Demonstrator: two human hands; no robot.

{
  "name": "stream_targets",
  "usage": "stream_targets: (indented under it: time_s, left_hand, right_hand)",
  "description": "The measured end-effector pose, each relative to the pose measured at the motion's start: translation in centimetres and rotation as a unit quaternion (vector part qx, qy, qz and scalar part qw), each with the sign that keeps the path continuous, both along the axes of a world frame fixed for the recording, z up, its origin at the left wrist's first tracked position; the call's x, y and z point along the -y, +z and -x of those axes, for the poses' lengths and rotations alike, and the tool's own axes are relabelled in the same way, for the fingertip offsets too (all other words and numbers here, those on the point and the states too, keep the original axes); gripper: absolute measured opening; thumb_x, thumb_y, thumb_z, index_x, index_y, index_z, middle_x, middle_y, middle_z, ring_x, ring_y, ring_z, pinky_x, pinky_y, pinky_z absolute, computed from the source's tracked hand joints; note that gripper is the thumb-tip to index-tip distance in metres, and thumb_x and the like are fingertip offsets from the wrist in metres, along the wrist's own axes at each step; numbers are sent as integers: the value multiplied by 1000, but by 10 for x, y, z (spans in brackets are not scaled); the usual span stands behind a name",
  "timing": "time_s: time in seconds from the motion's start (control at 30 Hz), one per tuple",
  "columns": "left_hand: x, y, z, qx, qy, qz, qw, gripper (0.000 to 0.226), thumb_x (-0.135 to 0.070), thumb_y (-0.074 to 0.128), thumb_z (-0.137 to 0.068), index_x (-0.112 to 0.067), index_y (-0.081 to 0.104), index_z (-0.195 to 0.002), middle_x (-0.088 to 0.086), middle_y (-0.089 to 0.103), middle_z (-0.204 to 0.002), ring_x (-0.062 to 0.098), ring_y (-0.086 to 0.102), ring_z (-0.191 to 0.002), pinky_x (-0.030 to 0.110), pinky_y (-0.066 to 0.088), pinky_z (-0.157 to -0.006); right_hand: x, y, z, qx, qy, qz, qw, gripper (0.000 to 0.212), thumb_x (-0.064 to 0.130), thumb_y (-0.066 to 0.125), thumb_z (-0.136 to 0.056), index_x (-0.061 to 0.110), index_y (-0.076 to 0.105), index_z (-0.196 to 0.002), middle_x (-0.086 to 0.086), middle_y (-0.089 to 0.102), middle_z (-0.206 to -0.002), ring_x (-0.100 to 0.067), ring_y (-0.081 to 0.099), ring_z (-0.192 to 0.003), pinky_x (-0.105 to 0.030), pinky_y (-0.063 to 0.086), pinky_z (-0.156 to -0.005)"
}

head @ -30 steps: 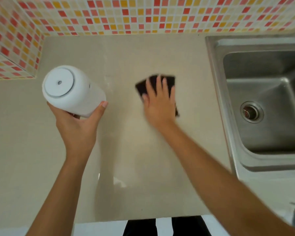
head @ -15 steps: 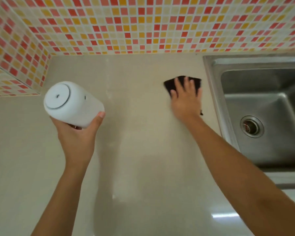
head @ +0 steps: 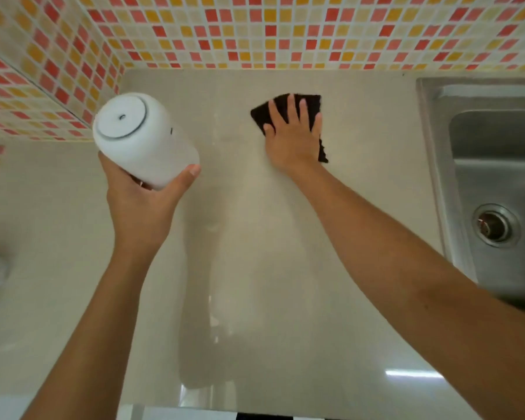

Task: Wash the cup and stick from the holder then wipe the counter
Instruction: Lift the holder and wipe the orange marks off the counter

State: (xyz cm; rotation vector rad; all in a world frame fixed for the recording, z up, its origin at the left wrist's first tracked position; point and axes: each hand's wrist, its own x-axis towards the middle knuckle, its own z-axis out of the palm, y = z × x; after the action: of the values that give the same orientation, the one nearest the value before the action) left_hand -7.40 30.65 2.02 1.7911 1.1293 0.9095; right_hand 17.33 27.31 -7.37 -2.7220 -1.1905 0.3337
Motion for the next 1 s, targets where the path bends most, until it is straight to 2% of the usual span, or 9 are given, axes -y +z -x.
stream_targets:
  time_s: [0.13,0.27,0.37,0.43,0.57,0.63,0.77,0.9,1.0]
  left_hand:
    - [3,-3,-1,10,22,13,1000,92,-32,84,-72,-14,30,-144,-7,52,-136,-3,52,-119,24,47,-100]
    - [6,-4,-13,30,28,32,999,91,-31,85,-71,-16,32,-143,-8,53,-134,-1,53,-118,34,48,-101]
    - [6,-3,-24,23,10,31,999,91,-34,85,-71,-16,32,-142,-8,53,-134,1,53,-119,35,49,-100]
    - [6,-2,-28,20,4,20,1000,92,-37,85,-70,-14,32,-142,-7,52,-134,1,52,-120,33,48,-101]
    - [12,-4,-36,40,-8,4,999,91,-33,84,-72,-4,31,-141,2,51,-136,7,52,-123,32,48,-101]
    - [14,-7,-43,51,-10,6,999,89,-31,83,-74,-1,32,-139,6,51,-136,9,53,-123,26,48,-98]
    - [20,-14,-59,58,-10,22,998,89,-31,83,-74,-2,31,-140,7,50,-137,10,52,-124,24,47,-99]
    - [35,-16,-75,45,-30,38,998,91,-34,84,-72,-6,31,-140,1,50,-137,4,52,-122,29,47,-101]
    - [48,-15,-81,43,-39,49,997,89,-32,84,-72,-8,32,-139,-1,50,-136,1,52,-120,28,48,-100]
  right_hand:
    - [68,-2,97,30,76,-74,994,53,41,28,-100,29,25,-152,-8,17,-161,-30,12,-148,-54,7,-118]
    - [182,7,213,-18,204,-84,975,53,42,37,-98,35,28,-150,-3,19,-161,-27,17,-147,-56,16,-115]
    - [166,2,183,-26,229,-74,970,49,47,35,-99,38,33,-147,1,24,-159,-23,21,-146,-56,18,-114]
    - [110,1,142,4,161,-85,983,50,50,32,-98,38,35,-147,0,25,-159,-24,21,-146,-57,13,-115]
    - [39,-1,103,17,66,-34,997,53,48,25,-101,36,20,-152,-4,9,-162,-27,2,-149,-55,-2,-116]
    - [68,-1,130,18,105,-52,993,53,46,28,-100,35,24,-151,-6,13,-162,-29,5,-148,-57,1,-116]
    - [204,6,190,-17,249,-64,966,50,45,35,-100,37,30,-149,-2,18,-161,-25,12,-148,-60,9,-115]
    - [282,0,123,39,98,-50,993,50,49,40,-99,40,33,-147,1,23,-159,-22,18,-147,-57,19,-114]
    - [302,1,60,56,-11,-8,998,52,49,33,-100,36,29,-149,-4,21,-160,-27,17,-147,-53,14,-117]
